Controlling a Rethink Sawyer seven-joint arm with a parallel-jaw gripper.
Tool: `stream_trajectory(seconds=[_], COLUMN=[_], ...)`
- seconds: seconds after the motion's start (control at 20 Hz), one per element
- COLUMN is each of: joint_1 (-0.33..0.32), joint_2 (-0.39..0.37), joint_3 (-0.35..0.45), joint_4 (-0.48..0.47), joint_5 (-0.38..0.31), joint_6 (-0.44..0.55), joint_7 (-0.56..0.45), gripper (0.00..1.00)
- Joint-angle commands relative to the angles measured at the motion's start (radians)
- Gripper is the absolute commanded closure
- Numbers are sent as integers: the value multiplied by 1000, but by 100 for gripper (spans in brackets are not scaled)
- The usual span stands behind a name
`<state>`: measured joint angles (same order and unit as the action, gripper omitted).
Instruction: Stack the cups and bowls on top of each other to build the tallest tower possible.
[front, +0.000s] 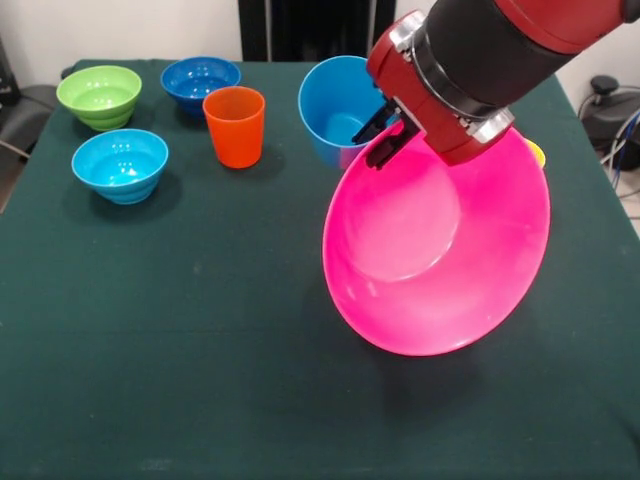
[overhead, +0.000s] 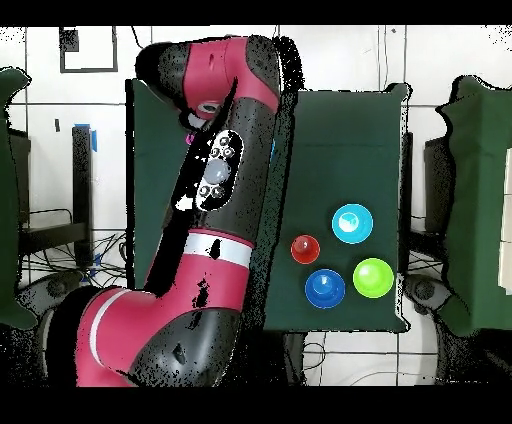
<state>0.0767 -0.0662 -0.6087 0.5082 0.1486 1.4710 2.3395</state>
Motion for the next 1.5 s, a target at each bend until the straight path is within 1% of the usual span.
stream_trajectory(seconds=[0.05,0.25,0.5,0.55,0.6,0.65,0.75,0.9,1.0,1.15,1.5], joint_1=[67,90,90,89,90,94,92,82,81,82,68], joint_2=[-44,-50,-42,-44,-52,-67,-110,-185,-225,-257,-301], joint_3=[21,13,13,20,35,57,103,149,161,162,188], joint_4=[11,36,37,46,67,109,196,318,383,450,550], joint_5=[28,28,29,32,39,45,57,83,94,105,128], joint_6=[0,-19,-38,-54,-98,-170,-299,-408,-451,-497,-589], joint_7=[292,323,337,340,353,375,366,318,289,257,190], gripper=[100,100,100,100,100,100,100,100,100,100,100])
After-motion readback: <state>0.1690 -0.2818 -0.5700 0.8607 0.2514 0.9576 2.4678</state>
